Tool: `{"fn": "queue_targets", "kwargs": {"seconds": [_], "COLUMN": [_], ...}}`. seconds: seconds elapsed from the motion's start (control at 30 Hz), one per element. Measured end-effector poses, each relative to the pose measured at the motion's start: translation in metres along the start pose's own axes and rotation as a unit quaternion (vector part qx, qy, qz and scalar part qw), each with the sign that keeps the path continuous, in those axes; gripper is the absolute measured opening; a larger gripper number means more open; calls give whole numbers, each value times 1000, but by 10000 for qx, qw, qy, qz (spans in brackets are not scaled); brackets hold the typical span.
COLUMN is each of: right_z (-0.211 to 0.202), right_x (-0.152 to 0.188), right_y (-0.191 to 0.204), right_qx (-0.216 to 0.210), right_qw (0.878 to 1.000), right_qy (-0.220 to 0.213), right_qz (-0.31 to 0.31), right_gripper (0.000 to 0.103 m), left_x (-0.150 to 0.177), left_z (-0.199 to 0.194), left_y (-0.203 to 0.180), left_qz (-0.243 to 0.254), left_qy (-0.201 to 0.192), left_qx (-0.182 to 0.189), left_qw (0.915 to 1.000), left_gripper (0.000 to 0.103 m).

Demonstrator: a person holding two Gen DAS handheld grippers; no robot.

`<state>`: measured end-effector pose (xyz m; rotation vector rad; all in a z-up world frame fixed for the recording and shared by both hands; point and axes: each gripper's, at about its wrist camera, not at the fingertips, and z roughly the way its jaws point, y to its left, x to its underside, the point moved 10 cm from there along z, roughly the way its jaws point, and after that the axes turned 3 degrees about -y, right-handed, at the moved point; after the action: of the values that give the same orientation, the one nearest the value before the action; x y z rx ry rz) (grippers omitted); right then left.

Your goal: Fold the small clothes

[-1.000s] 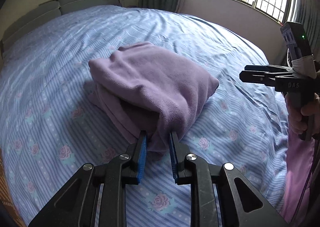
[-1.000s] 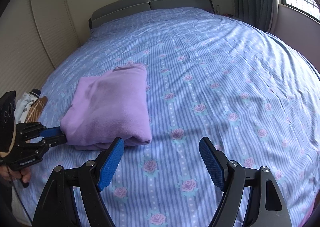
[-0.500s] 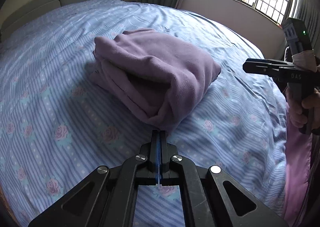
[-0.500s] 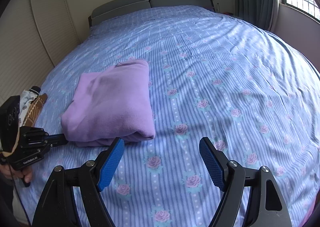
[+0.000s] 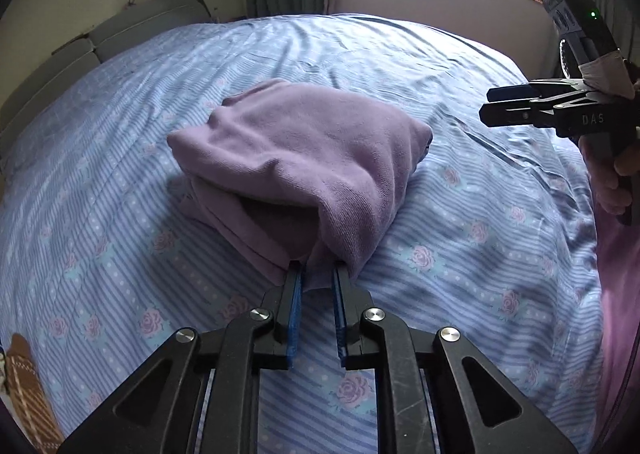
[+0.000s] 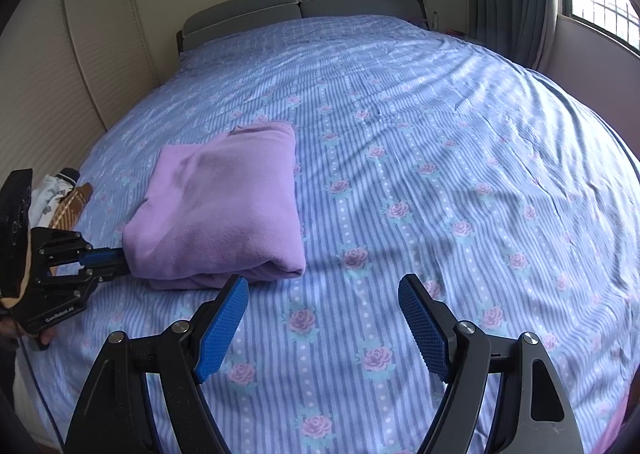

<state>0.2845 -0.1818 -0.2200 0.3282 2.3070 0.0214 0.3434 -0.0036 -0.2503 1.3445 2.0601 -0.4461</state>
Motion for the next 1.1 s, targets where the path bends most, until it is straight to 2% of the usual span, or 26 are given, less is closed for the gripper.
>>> {"fn": "queue_targets", "kwargs": {"seconds": [0.3, 0.37, 0.43, 0.53, 0.7, 0.93, 1.1], "right_z": [5, 5, 6, 7, 7, 10, 11], "right_x": [6, 6, 8, 9, 10, 13, 12], "right_y": [-1, 0, 1, 0, -2, -5, -13], "right_qx": [28, 18, 6, 15, 18, 7, -3], "right_qw": [9999, 9999, 9999, 9998, 9998, 9997, 9995], "right_qy": [96, 98, 121, 146, 160, 188, 182], "right_qz": [79, 61, 76, 114, 131, 130, 272], "right_gripper": [78, 78, 78, 78, 78, 78, 78], "left_x": [-4, -5, -4, -1, 11, 12, 19], "left_z": [10, 10, 8, 1, -9, -15, -18], "left_y": [0, -2, -3, -2, 6, 10, 15], "left_qz": [-9, 7, 38, 30, -545, -932, -1652], "left_qy": [27, -30, -78, -227, -519, -700, -808], "left_qx": [153, 166, 197, 94, 33, -83, -120], "left_qw": [9999, 9999, 9998, 9997, 9972, 9932, 9829], "left_gripper": [17, 14, 6, 5, 5, 5, 5]}}
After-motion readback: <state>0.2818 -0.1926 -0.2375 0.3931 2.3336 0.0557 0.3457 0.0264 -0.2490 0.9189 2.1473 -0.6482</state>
